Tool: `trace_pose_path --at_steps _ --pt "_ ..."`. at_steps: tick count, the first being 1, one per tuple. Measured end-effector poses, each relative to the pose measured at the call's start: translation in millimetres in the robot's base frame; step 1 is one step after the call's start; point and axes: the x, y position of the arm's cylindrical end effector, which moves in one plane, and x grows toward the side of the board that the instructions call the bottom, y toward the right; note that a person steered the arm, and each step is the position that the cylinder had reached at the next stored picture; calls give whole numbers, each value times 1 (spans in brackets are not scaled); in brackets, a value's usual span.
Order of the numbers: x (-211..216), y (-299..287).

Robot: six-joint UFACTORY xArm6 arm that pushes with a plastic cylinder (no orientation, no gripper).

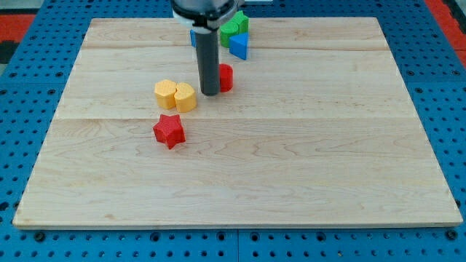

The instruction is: Move the yellow heart parallel to the right of the green circle

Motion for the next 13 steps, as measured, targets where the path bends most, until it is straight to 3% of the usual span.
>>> trace_pose_path --at_steps 2,3,4,7,9,11,13 --pt "-18 -130" --pt "-3 -149" --pt "20 -132" --pt "39 2" --pt "90 54" --pt "79 115" --pt "34 128"
